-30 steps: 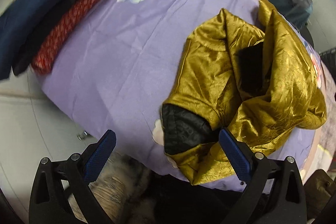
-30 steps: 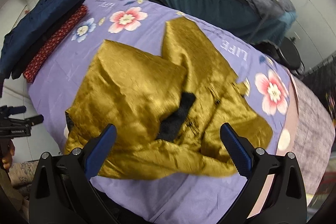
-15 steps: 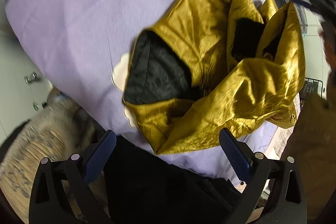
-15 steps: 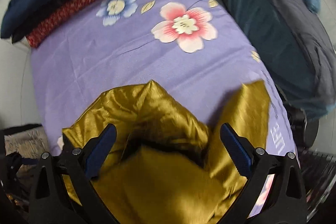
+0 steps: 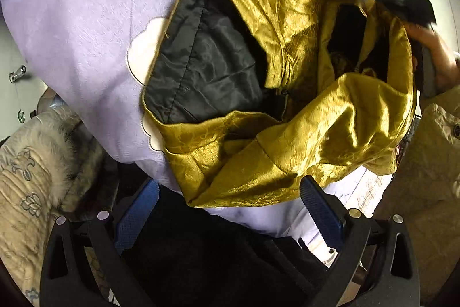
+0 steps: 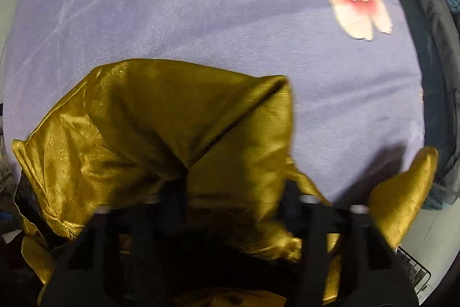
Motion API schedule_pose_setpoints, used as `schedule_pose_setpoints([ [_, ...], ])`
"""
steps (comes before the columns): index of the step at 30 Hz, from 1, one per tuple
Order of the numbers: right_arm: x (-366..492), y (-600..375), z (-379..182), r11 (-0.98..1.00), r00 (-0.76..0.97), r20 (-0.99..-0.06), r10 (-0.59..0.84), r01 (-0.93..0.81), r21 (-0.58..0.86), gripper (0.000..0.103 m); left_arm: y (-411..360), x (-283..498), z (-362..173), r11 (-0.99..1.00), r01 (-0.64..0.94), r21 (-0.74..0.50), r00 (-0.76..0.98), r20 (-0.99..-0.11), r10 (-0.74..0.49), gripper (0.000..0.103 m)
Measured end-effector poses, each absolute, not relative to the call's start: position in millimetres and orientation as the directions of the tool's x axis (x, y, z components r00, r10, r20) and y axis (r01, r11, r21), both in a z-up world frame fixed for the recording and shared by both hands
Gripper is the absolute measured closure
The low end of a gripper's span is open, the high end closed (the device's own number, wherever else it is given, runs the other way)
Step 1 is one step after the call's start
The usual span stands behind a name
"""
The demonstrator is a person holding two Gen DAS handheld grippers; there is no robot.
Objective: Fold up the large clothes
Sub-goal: 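Grasp the gold jacket's shoulder with the right gripper while the left gripper grasps the other shoulder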
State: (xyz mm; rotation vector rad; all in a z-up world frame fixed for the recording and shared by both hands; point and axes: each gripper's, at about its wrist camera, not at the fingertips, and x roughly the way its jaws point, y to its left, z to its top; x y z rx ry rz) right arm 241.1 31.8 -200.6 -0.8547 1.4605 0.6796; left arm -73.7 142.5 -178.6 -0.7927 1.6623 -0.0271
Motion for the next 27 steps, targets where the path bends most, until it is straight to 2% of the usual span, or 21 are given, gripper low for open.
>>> schedule_pose_setpoints([
  [3, 257.4, -0.1, -167.3, 0.667, 0.046, -0.999, 0.007, -0.744, -0.029, 0.09, 149.2, -72.6, -170.7, 0.766, -0.48, -0.427, -0.022, -0.867, -0.497, 0.007],
  [7, 285.8, -79.4, -106.5, 0.846, 0.152, -0.976, 0.156, -0.531, 0.052, 0.091, 147.8, -59.1, -156.9, 0.778, -0.46, -0.428, -0.002, -0.876, -0.483, 0.007],
  [13, 290.7, -179.2, -50.5, 0.943, 0.304, -0.938, 0.166, -0.326, 0.062, 0.091, 139.2, -36.5, -143.1, 0.777, -0.427, -0.462, 0.037, -0.868, -0.496, 0.006],
  [16, 266.3, -202.7, -45.8, 0.954, 0.347, -0.928, 0.132, -0.299, 0.024, 0.091, 140.5, -27.7, -146.9, 0.735, -0.463, -0.495, 0.048, -0.842, -0.537, 0.007],
  [22, 227.0, -233.4, -46.7, 0.967, 0.365, -0.918, 0.158, -0.245, 0.069, 0.091, 142.1, 8.9, -149.4, 0.653, -0.486, -0.581, 0.107, -0.781, -0.615, 0.006],
  [25, 211.7, -239.2, -43.3, 0.969, 0.388, -0.906, 0.171, -0.232, 0.083, 0.091, 135.4, 28.6, -168.5, 0.676, -0.514, -0.528, 0.029, -0.799, -0.601, 0.007],
  [27, 200.2, -241.9, -40.0, 0.969, 0.4, -0.9, 0.174, -0.231, 0.084, 0.091, 131.3, 34.8, -176.4, 0.62, -0.55, -0.559, 0.043, -0.761, -0.648, 0.007],
])
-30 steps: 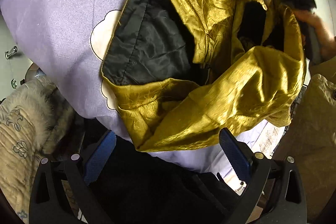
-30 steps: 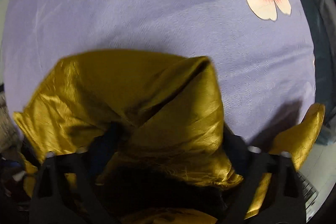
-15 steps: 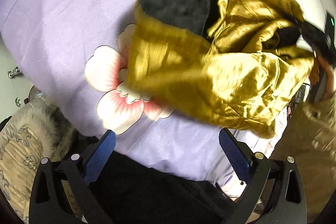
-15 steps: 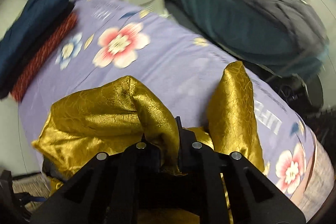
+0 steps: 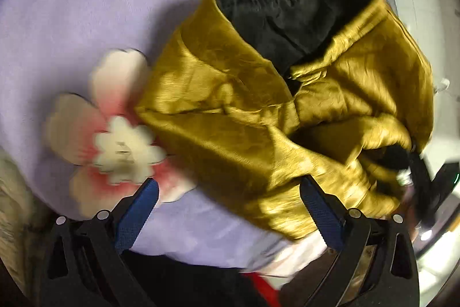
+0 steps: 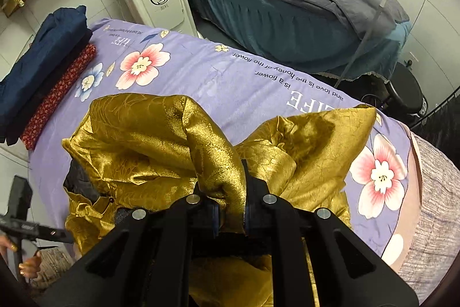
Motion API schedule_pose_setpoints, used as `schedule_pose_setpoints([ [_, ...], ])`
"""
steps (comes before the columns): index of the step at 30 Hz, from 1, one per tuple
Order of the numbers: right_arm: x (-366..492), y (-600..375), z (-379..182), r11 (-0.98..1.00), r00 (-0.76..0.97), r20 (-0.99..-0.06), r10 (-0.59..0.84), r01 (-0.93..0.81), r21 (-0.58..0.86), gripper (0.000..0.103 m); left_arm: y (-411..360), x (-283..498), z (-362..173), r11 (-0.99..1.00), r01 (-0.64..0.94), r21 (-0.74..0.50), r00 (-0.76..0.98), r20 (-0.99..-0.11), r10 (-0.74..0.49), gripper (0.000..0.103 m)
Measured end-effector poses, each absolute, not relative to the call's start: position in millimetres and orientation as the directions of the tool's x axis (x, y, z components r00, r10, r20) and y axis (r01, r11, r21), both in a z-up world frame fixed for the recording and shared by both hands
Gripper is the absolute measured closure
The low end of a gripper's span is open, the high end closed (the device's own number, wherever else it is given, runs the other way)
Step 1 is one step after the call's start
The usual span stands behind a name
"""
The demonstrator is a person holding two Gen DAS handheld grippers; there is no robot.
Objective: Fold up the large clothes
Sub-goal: 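Grasp the gold jacket's shoulder with the right gripper while the left gripper grasps the other shoulder, then lift the gold jacket up with both grippers and shake it out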
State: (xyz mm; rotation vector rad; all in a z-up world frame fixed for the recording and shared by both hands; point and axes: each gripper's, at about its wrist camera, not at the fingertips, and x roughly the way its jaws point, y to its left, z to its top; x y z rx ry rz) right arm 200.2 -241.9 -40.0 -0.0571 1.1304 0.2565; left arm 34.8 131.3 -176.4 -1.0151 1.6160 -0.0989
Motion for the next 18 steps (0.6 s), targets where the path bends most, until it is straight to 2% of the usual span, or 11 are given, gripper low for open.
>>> schedule_pose_setpoints([
  [3, 179.0, -246.4, -30.8, 0.968, 0.415, -0.893, 0.176, -0.237, 0.08, 0.091, 125.9, 43.9, -178.9, 0.544, -0.585, -0.601, 0.066, -0.704, -0.707, 0.007],
  [7, 153.4, -250.3, -22.9, 0.971, 0.431, -0.885, 0.178, -0.225, 0.085, 0.091, 114.1, 51.4, -170.2, 0.587, -0.559, -0.585, 0.043, -0.728, -0.684, 0.008],
  [9, 143.4, -257.7, -18.1, 0.975, 0.443, -0.877, 0.185, -0.196, 0.107, 0.091, 98.9, 56.5, -161.4, 0.648, -0.497, -0.577, 0.026, -0.756, -0.654, 0.009],
  [10, 138.4, -261.6, -14.9, 0.976, 0.452, -0.872, 0.188, -0.182, 0.116, 0.091, 84.1, 58.3, -161.4, 0.716, -0.445, -0.538, -0.03, -0.79, -0.612, 0.026],
  [11, 134.4, -265.0, -12.3, 0.978, 0.461, -0.868, 0.186, -0.17, 0.119, 0.091, 70.5, 58.4, -162.0, 0.761, -0.403, -0.509, -0.08, -0.808, -0.583, 0.048],
  [12, 130.8, -268.3, -9.7, 0.98, 0.468, -0.864, 0.183, -0.156, 0.123, 0.091, 58.9, 63.2, -163.2, 0.781, -0.378, -0.498, -0.113, -0.812, -0.572, 0.056],
  [14, 123.8, -275.8, -0.6, 0.982, 0.49, -0.852, 0.185, -0.125, 0.142, 0.091, 33.8, 61.9, -162.7, 0.814, -0.299, -0.499, -0.184, -0.807, -0.562, 0.084],
  [16, 118.5, -279.7, 12.8, 0.983, 0.525, -0.83, 0.186, -0.11, 0.151, 0.091, 19.2, 67.5, -152.9, 0.855, -0.209, -0.475, -0.196, -0.836, -0.512, 0.09],
  [18, 112.3, -283.6, 31.4, 0.983, 0.57, -0.801, 0.184, -0.104, 0.152, 0.091, 22.5, 82.3, -131.9, 0.862, -0.165, -0.48, -0.131, -0.855, -0.502, 0.094],
])
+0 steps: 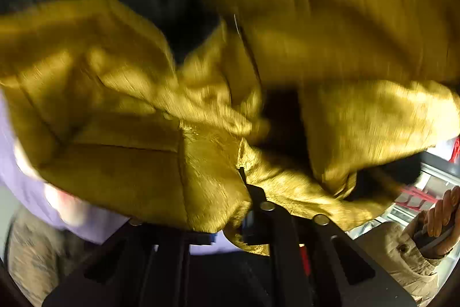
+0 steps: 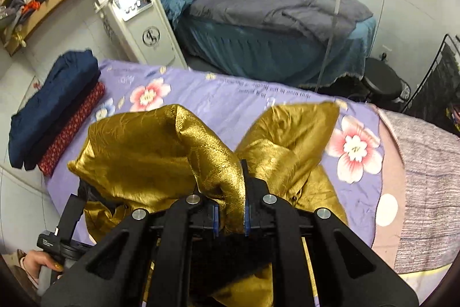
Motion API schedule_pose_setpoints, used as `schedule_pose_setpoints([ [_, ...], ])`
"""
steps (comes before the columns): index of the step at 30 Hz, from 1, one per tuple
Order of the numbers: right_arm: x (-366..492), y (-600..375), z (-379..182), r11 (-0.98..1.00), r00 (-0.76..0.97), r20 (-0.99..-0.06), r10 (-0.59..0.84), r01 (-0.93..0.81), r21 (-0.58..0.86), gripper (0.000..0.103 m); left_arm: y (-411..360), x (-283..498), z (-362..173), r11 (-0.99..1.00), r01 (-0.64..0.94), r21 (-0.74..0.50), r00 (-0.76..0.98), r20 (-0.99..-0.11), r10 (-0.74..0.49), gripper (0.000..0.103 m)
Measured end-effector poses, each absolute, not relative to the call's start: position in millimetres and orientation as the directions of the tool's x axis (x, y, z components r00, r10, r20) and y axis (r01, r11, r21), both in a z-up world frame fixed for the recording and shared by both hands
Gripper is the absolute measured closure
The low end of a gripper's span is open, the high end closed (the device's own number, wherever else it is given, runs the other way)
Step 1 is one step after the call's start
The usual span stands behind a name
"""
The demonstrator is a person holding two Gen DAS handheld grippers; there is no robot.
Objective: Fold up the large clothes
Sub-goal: 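Lift the gold jacket up with both grippers and shake it out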
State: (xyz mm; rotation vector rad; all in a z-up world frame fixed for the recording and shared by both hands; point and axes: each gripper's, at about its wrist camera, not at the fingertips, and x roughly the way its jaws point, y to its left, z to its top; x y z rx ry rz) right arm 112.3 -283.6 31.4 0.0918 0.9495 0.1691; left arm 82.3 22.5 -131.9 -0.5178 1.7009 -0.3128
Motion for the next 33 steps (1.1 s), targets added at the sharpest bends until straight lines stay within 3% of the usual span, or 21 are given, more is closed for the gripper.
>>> schedule_pose_setpoints([
  [6, 80.4, -320.9, 123.5, 0.981, 0.755, -0.639, 0.148, -0.029, 0.193, 0.092, 53.1, 152.3, 19.7, 0.934, 0.037, -0.355, 0.283, -0.893, -0.351, 0.096],
  [12, 18.5, -373.0, 214.3, 0.933, 0.883, -0.406, 0.237, -0.089, 0.349, 0.092, 77.1, 155.3, 186.3, 0.939, 0.165, -0.303, 0.622, -0.707, -0.337, 0.096],
  [17, -51.8, -400.9, 267.0, 0.881, 0.925, -0.216, 0.312, -0.197, 0.43, 0.091, 84.2, 117.1, 259.1, 0.931, 0.262, -0.255, 0.711, -0.601, -0.365, 0.097],
  [21, -106.1, -398.6, 319.3, 0.864, 0.925, -0.073, 0.372, -0.317, 0.391, 0.091, 84.6, 72.3, 315.5, 0.908, 0.334, -0.252, 0.746, -0.518, -0.419, 0.097],
  [27, -154.6, -409.5, 379.5, 0.812, 0.886, 0.136, 0.444, -0.462, 0.357, 0.092, 95.9, 25.5, 394.5, 0.869, 0.462, -0.176, 0.809, -0.317, -0.494, 0.097],
  [29, -146.9, -416.0, 384.6, 0.827, 0.897, 0.138, 0.419, -0.44, 0.351, 0.092, 76.5, 29.8, 403.4, 0.874, 0.467, -0.135, 0.824, -0.293, -0.485, 0.097],
  [31, -119.2, -424.5, 371.6, 0.866, 0.94, 0.046, 0.338, -0.33, 0.374, 0.091, 52.2, 51.6, 389.4, 0.863, 0.484, -0.145, 0.798, -0.331, -0.504, 0.097],
  [33, -74.5, -438.3, 336.8, 0.874, 0.959, -0.109, 0.262, -0.187, 0.449, 0.089, 25.9, 79.1, 362.5, 0.862, 0.487, -0.139, 0.766, -0.405, -0.499, 0.097],
])
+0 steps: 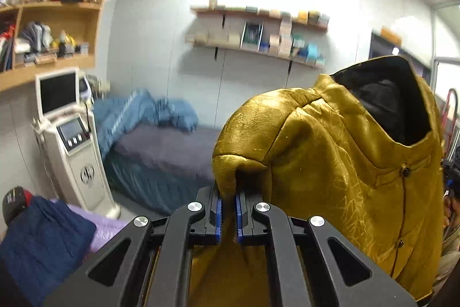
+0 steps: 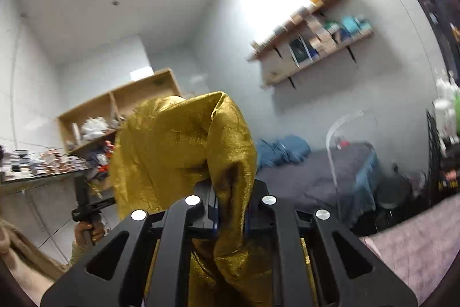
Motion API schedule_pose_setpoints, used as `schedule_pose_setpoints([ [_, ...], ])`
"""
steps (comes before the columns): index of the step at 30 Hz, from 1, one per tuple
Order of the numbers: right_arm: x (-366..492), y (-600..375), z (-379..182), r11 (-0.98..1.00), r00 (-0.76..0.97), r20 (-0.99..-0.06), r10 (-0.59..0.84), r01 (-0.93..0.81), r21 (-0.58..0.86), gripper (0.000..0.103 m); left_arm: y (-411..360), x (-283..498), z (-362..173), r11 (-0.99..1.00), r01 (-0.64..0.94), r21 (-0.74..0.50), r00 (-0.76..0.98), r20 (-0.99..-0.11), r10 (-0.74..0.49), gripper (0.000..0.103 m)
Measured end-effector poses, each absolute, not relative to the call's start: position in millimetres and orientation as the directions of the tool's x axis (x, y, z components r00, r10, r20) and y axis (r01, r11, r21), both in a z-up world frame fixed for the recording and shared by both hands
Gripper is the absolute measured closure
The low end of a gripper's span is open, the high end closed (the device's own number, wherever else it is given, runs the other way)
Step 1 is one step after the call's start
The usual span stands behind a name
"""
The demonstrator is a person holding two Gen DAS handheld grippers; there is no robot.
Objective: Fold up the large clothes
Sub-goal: 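Lift the gold jacket up with both grippers and shake it out, then lay the gold jacket flat on the bed and open both grippers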
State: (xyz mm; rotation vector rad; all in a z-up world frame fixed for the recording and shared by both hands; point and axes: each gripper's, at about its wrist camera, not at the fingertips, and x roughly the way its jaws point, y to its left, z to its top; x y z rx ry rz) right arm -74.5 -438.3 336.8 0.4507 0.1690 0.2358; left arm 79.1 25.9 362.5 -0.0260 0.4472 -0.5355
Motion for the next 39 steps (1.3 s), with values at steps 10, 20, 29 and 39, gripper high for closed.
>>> schedule_pose_setpoints([
  [10, 21.0, -478.9, 97.8, 0.791, 0.692, -0.719, -0.061, 0.473, 0.389, 0.012, -32.7, 188.9, 97.3, 0.947, 0.273, -0.17, 0.458, -0.842, -0.284, 0.01],
  [20, -1.6, -422.2, 10.3, 0.802, 0.522, -0.849, 0.078, 0.473, 0.365, 0.012, 22.9, 162.7, 20.8, 0.985, 0.09, -0.149, 0.351, -0.92, -0.172, 0.008],
  [29, -7.8, -355.0, -51.8, 0.853, 0.341, -0.926, 0.164, 0.422, 0.307, 0.012, 61.3, 133.6, -50.5, 0.999, 0.053, -0.006, 0.253, -0.967, -0.02, 0.007],
  [39, -32.3, -317.8, -73.5, 0.895, 0.239, -0.963, 0.125, 0.392, 0.213, 0.012, 163.3, 86.9, -97.3, 0.991, -0.074, 0.113, 0.206, -0.97, 0.126, 0.007],
])
